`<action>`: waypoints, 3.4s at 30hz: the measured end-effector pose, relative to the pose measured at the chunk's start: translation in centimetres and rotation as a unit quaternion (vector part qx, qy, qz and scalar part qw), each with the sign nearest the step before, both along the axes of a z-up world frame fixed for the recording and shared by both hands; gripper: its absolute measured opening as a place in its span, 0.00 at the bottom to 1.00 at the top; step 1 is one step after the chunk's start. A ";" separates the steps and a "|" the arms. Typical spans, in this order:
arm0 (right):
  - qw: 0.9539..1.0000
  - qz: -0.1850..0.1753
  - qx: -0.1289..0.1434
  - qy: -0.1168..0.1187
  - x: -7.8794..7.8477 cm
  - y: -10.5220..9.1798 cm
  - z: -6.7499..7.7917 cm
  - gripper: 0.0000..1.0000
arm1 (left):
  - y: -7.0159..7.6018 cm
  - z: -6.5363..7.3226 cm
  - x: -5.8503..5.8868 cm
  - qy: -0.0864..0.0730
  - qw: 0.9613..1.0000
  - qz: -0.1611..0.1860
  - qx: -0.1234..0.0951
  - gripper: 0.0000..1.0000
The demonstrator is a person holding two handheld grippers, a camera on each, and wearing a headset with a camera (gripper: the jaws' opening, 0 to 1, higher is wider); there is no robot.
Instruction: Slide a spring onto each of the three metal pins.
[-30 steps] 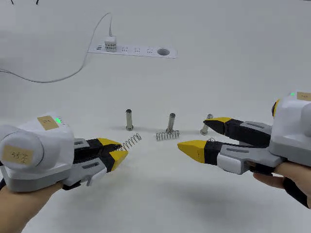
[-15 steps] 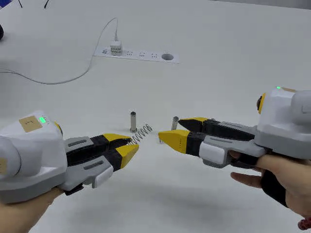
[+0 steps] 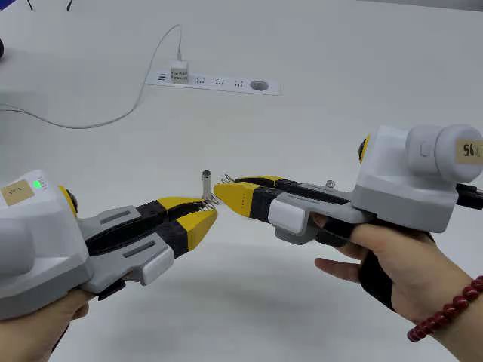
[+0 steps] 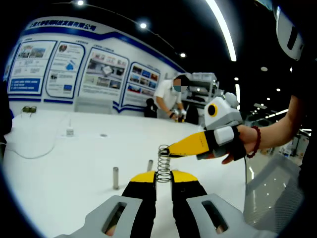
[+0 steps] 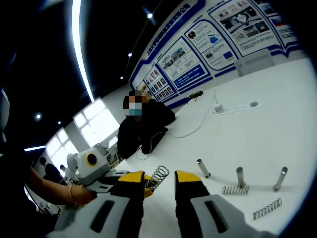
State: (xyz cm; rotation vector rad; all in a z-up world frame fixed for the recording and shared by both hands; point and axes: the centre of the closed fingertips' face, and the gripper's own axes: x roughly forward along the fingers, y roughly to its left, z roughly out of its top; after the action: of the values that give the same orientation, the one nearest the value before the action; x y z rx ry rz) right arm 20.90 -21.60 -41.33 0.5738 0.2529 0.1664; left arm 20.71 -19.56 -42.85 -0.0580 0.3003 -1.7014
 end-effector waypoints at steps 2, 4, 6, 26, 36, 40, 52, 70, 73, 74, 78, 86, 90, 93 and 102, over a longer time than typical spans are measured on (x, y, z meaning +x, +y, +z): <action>1.000 -0.003 0.014 -0.001 0.1 0.1 0.1 0.24 | 0.0 0.0 -0.1 0.004 1.000 -0.001 -0.001 0.10; 1.000 -0.002 0.023 -0.001 0.2 0.2 0.0 0.20 | 0.0 -0.1 -0.1 -0.003 1.000 0.000 -0.002 0.10; 1.000 -0.008 0.030 -0.003 0.3 0.0 0.1 0.18 | 0.0 0.0 -0.1 0.006 1.000 0.002 -0.007 0.10; 0.999 0.009 0.023 -0.022 1.2 0.4 0.4 0.11 | 0.3 -1.1 0.6 -0.032 0.999 0.011 0.036 0.15; 0.997 -0.020 -0.063 -0.036 2.1 -1.3 0.9 0.11 | 1.2 -3.3 0.4 -0.080 0.993 0.008 0.089 0.34; 0.995 -0.032 -0.088 -0.039 2.6 -2.2 1.2 0.11 | 1.5 -3.6 0.5 -0.068 0.993 0.012 0.094 0.37; 0.985 -0.058 -0.156 -0.042 4.3 -3.8 0.7 0.11 | 2.0 -4.2 0.7 -0.072 0.991 0.024 0.110 0.57; 0.966 -0.044 -0.252 -0.027 7.0 -4.7 -1.1 0.11 | 2.7 -5.3 1.1 -0.071 0.986 0.035 0.147 0.86; 0.967 -0.046 -0.251 -0.023 7.3 -4.8 -1.5 0.11 | 2.7 -5.3 1.0 -0.069 0.986 0.034 0.149 0.89; 0.967 -0.047 -0.250 -0.023 7.3 -4.8 -1.5 0.11 | 2.7 -5.2 1.0 -0.070 0.986 0.034 0.149 0.90; 0.965 -0.045 -0.258 -0.019 7.6 -4.9 -2.0 0.11 | 2.8 -5.4 1.0 -0.066 0.985 0.030 0.157 0.95; 0.964 -0.044 -0.263 -0.014 7.7 -5.2 -2.4 0.11 | 2.5 -5.4 0.9 -0.062 0.985 0.032 0.155 1.00; 0.962 -0.039 -0.270 -0.011 7.8 -5.2 -2.7 0.11 | 2.5 -5.5 0.9 -0.067 0.985 0.027 0.157 1.00; 0.962 -0.036 -0.270 -0.011 7.9 -5.0 -2.8 0.11 | 2.4 -5.6 1.0 -0.065 0.985 0.028 0.159 1.00; 0.953 -0.016 -0.304 0.000 8.1 -4.3 -4.1 0.11 | 2.4 -5.5 0.7 -0.060 0.986 0.021 0.155 1.00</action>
State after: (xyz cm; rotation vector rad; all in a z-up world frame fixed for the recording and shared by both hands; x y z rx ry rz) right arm 29.00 -25.88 -45.45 -0.0347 0.2785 0.0498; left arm 21.40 -17.15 -48.36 0.2651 0.4669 -1.5924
